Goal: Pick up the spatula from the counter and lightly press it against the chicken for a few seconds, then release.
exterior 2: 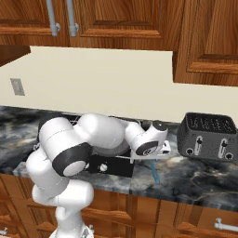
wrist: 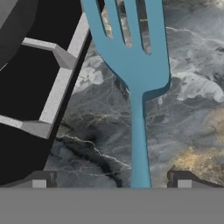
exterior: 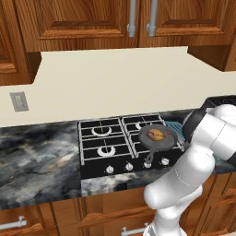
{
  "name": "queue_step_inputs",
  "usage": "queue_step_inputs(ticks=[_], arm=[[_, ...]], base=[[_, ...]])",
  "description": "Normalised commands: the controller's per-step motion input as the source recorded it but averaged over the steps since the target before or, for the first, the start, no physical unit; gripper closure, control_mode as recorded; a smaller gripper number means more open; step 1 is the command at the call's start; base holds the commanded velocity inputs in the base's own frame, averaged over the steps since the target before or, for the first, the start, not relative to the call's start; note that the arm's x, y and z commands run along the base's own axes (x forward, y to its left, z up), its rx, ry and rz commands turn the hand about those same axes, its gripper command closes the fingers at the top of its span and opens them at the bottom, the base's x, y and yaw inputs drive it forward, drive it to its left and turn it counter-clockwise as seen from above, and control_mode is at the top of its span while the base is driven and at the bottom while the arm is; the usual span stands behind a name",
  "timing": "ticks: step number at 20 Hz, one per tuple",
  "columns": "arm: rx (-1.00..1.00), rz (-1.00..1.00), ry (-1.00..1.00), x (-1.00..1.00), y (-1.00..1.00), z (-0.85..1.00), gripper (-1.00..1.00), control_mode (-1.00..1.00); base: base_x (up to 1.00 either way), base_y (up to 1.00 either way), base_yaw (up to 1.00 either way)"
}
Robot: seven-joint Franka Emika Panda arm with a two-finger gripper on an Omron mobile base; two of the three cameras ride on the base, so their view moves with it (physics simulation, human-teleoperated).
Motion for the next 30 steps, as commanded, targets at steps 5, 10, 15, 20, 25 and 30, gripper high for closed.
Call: queue_step_inputs(ticks=[5, 10, 15, 20, 25, 30], arm=[[0.0, 0.0, 0.0, 0.09, -0.05, -0.12, -1.0, -1.0], [0.0, 0.0, 0.0, 0.09, 0.0, -0.13, -1.0, -1.0], [0.0, 0.0, 0.0, 0.07, -0.02, -0.13, -1.0, -1.0], [0.0, 0.0, 0.0, 0.06, -0.03, -0.13, -1.0, -1.0], [0.0, 0.0, 0.0, 0.09, -0.03, -0.14, -1.0, -1.0], [0.0, 0.0, 0.0, 0.11, -0.01, -0.15, -1.0, -1.0]], base=[[0.0, 0.0, 0.0], [0.0, 0.0, 0.0], [0.0, 0.0, 0.0], [0.0, 0.0, 0.0], [0.0, 0.0, 0.0], [0.0, 0.0, 0.0]])
